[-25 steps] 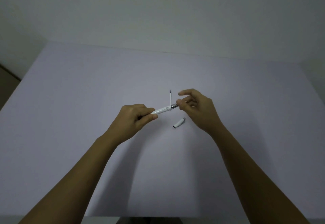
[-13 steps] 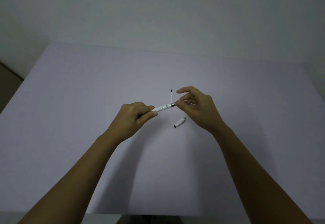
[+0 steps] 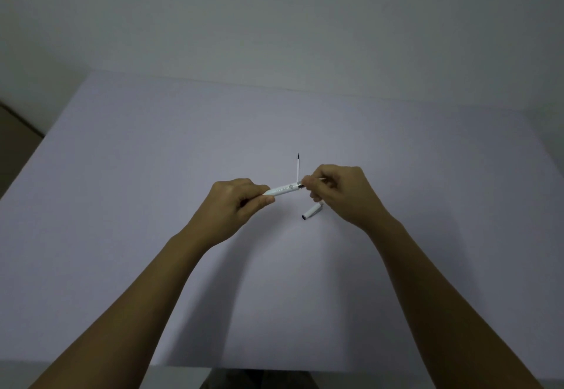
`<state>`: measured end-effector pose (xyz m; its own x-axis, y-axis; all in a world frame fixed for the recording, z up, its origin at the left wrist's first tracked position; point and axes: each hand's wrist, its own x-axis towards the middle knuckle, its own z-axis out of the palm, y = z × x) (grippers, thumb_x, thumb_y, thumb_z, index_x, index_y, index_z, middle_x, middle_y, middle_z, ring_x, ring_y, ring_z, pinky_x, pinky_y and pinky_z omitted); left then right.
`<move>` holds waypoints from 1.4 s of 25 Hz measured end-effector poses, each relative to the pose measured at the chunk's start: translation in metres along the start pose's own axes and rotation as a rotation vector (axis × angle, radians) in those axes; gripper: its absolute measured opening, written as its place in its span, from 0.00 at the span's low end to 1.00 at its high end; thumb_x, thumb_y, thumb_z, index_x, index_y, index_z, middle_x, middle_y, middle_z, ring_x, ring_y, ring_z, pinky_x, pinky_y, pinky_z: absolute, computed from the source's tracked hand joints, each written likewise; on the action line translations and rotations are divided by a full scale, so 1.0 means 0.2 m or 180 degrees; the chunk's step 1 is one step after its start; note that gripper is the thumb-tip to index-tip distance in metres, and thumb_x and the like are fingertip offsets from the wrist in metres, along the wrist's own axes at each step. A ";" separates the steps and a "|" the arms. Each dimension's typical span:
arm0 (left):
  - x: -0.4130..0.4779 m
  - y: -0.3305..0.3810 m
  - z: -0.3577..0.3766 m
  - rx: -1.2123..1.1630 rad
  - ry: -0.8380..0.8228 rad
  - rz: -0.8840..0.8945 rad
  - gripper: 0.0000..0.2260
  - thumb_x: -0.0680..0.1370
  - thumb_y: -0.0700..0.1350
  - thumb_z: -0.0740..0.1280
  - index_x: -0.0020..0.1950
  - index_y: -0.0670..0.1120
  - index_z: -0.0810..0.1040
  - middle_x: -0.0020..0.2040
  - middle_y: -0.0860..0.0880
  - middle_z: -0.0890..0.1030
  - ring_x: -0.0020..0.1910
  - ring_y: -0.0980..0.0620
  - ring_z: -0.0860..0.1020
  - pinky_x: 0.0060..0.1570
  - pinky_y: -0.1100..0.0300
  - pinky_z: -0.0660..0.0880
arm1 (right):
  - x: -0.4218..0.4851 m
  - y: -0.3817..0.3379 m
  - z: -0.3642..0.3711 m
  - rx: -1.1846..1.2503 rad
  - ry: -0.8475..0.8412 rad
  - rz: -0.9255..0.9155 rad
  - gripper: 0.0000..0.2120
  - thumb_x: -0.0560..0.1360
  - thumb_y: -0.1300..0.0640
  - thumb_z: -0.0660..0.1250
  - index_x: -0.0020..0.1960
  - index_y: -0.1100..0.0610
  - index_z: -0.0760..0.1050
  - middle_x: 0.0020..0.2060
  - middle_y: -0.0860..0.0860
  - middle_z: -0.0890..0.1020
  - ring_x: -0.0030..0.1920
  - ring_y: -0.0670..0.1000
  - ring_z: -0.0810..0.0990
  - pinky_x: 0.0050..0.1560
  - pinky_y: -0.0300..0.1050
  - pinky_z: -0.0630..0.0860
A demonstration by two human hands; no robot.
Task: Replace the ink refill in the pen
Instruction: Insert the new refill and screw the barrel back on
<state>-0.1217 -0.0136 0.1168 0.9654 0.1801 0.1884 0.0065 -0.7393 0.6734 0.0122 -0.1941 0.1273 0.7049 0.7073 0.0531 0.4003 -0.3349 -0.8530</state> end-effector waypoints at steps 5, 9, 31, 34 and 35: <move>0.00 0.01 0.00 -0.0017 0.0086 0.0002 0.08 0.76 0.48 0.65 0.46 0.46 0.82 0.29 0.47 0.75 0.28 0.55 0.70 0.32 0.67 0.65 | -0.01 -0.01 -0.01 0.0311 -0.0191 -0.0130 0.11 0.73 0.56 0.69 0.53 0.49 0.72 0.42 0.47 0.83 0.43 0.42 0.83 0.46 0.30 0.77; 0.00 0.00 0.00 -0.0040 0.0118 -0.0009 0.07 0.76 0.47 0.66 0.46 0.46 0.82 0.29 0.47 0.75 0.30 0.53 0.70 0.32 0.65 0.66 | 0.00 0.00 -0.03 0.0123 -0.0140 -0.0147 0.04 0.72 0.55 0.70 0.43 0.52 0.76 0.34 0.49 0.82 0.34 0.46 0.81 0.38 0.31 0.76; -0.03 -0.01 -0.03 -0.0004 0.0265 -0.0002 0.06 0.76 0.46 0.66 0.47 0.45 0.82 0.30 0.46 0.76 0.29 0.53 0.71 0.32 0.66 0.66 | 0.04 -0.05 -0.01 -0.0725 -0.0270 -0.0658 0.04 0.76 0.55 0.65 0.44 0.55 0.77 0.36 0.51 0.80 0.38 0.48 0.77 0.43 0.41 0.74; -0.02 -0.01 -0.03 0.0020 0.0262 0.0014 0.06 0.76 0.46 0.67 0.47 0.45 0.82 0.30 0.46 0.76 0.29 0.53 0.71 0.32 0.66 0.66 | 0.04 -0.04 -0.01 -0.0801 -0.0315 -0.0845 0.04 0.75 0.56 0.66 0.48 0.57 0.76 0.41 0.49 0.80 0.42 0.46 0.77 0.46 0.38 0.74; -0.02 -0.01 -0.03 0.0023 0.0257 0.0022 0.06 0.76 0.45 0.67 0.47 0.45 0.82 0.30 0.46 0.76 0.29 0.53 0.71 0.32 0.66 0.66 | 0.04 -0.04 -0.01 -0.0888 -0.0297 -0.0869 0.04 0.76 0.56 0.65 0.46 0.57 0.76 0.40 0.50 0.80 0.41 0.48 0.76 0.44 0.41 0.73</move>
<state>-0.1278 -0.0096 0.1192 0.9413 0.2266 0.2502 0.0022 -0.7453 0.6667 0.0159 -0.1873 0.1363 0.4994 0.8430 0.2000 0.7183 -0.2737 -0.6397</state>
